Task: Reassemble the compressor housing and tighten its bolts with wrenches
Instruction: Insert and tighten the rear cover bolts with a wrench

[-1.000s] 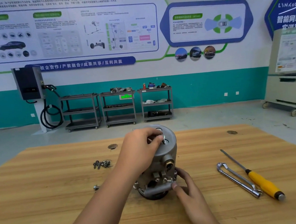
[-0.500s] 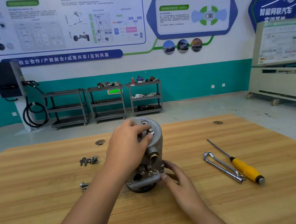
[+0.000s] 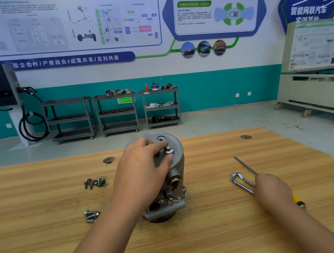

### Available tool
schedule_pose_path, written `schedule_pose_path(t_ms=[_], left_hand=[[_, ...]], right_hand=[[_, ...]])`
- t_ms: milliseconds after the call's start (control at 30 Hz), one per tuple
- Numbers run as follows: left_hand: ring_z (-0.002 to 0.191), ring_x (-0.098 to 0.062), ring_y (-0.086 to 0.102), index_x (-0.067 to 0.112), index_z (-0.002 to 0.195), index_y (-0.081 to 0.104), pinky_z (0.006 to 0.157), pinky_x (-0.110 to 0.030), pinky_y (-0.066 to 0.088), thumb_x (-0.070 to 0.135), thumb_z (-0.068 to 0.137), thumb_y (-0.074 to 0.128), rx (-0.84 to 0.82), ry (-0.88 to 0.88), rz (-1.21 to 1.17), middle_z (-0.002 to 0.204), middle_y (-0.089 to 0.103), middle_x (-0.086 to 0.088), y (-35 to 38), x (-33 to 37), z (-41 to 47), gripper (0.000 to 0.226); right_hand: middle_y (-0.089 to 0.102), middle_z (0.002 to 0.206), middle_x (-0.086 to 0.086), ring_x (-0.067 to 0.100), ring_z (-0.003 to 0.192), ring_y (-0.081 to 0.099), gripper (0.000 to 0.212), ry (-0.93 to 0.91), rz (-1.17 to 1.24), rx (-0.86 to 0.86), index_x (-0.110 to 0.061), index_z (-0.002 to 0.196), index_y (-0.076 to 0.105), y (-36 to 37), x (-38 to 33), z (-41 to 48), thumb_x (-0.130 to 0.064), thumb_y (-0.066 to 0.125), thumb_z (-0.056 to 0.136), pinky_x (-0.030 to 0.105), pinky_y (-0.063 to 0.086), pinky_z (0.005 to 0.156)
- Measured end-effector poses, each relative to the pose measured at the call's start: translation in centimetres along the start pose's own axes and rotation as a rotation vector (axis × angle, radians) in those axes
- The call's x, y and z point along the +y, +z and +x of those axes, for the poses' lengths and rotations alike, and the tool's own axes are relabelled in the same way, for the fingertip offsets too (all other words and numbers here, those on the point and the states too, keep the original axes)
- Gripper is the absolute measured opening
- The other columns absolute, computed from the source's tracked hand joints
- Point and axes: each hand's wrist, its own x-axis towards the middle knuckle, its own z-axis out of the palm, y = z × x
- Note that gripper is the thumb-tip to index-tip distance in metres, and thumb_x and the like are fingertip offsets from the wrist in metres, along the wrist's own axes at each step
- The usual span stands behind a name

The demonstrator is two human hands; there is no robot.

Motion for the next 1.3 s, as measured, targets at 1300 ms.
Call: schedule_pose_path(t_ms=[1300], left_hand=[[0.095,0.021,0.051,0.034,0.111,0.066,0.075,0.002,0.039,0.032,0.076,0.071,0.154,-0.422,-0.546,0.105,0.062,0.023,-0.3,-3.0,-2.1,0.035]], right_hand=[[0.067,0.061,0.005,0.011,0.043,0.055,0.016,-0.250,2.218,-0.011,-0.014,0.089,0.042,-13.6,-12.0,-6.8,-0.002,0.037,0.097,0.018,0.043,0.040]])
